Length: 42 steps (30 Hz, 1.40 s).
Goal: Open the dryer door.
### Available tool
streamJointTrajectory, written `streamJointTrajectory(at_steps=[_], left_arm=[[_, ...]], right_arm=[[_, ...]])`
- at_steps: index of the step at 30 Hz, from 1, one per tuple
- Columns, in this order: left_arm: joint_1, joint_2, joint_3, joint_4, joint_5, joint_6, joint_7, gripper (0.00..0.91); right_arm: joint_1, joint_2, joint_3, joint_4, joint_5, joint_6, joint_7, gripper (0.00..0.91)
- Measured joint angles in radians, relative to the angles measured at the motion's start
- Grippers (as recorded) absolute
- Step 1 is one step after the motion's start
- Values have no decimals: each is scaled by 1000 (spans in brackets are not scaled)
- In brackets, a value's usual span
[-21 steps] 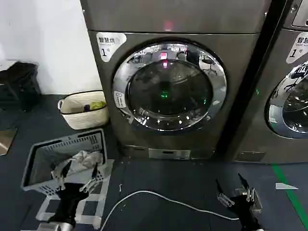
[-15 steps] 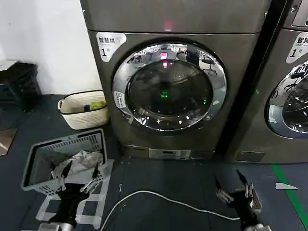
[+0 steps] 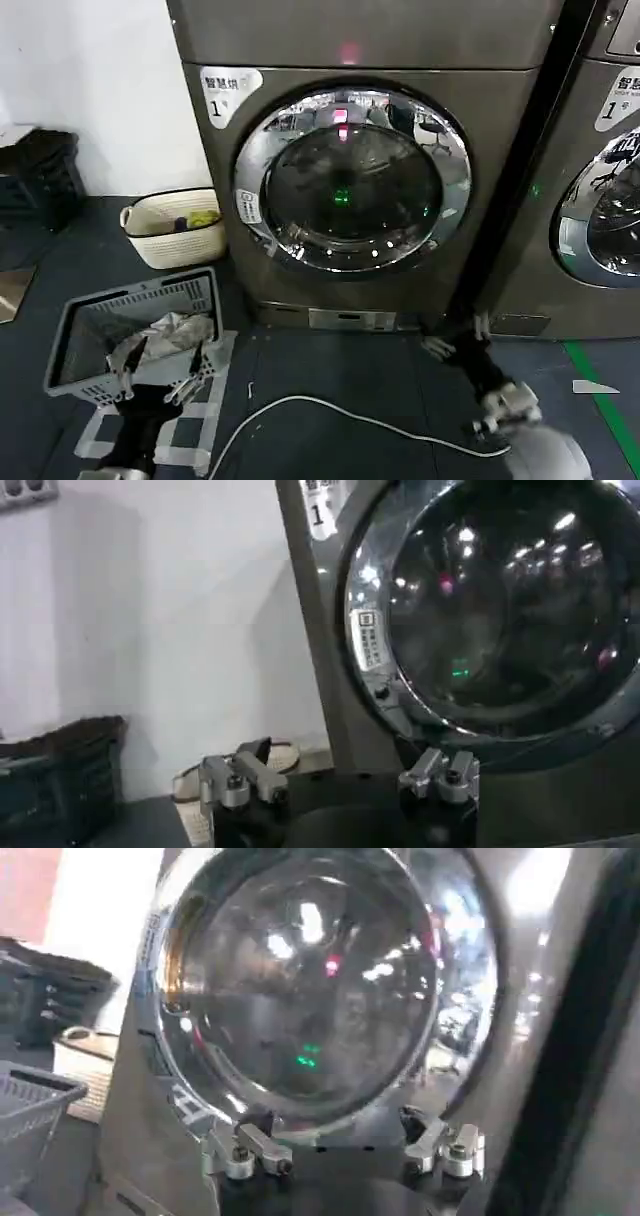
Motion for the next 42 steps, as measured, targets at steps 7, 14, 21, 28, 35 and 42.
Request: streamJointTrajectory(at_steps=[7,14,21,28,35,42], left_arm=[[-3,-5,-1,-1,5,2,0,907],[-6,-14,-2,0,10,1,0,907],[-4,-19,-5,0,14,2,1,907],[-2,-21,-10,0,14,1,1,907],[-1,-23,-9,1,16,1,1,907],[2,-23,-26,1,10,-2,1,907]], right_arm=[[266,-9,-176,-107,90,-46,13,907],[505,18,-349,-248,118,-43,-6,907],[654,65,-475,-361,125,-29,-30,907],[744,112,-552,-454,129,-11,-59,907],[803,167,-598,-539,128,1,-69,907],[839,232,-620,-613,124,6,-74,907]])
